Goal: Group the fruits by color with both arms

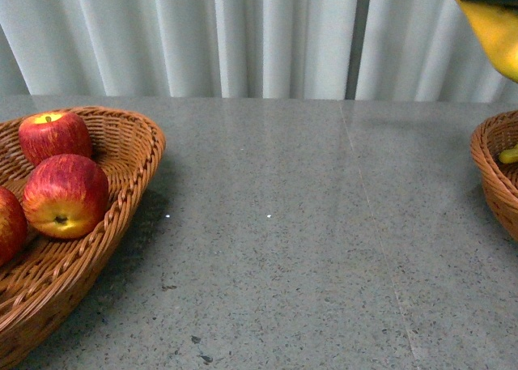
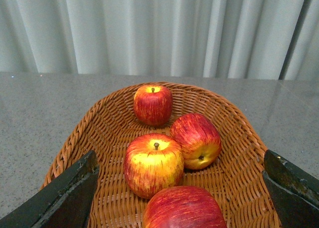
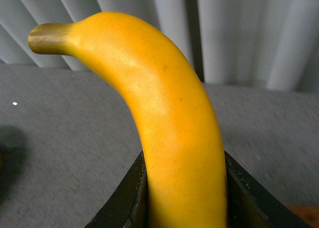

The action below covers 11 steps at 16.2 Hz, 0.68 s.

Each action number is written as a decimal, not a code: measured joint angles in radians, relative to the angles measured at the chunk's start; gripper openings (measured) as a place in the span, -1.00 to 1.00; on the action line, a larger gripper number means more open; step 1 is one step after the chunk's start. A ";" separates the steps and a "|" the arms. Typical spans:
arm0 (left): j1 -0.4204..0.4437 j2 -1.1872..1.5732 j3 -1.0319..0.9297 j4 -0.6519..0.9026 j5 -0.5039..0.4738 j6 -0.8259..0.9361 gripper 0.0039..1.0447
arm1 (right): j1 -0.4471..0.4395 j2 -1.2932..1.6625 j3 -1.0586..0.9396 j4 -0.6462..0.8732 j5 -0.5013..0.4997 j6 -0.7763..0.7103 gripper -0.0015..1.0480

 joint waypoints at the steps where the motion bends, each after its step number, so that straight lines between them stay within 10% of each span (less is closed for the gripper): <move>1: 0.000 0.000 0.000 0.000 0.000 0.000 0.88 | -0.060 -0.068 -0.097 -0.030 0.008 -0.015 -0.36; 11: 0.000 0.000 0.000 0.000 0.000 0.000 0.88 | -0.304 -0.278 -0.375 -0.175 0.097 -0.292 -0.26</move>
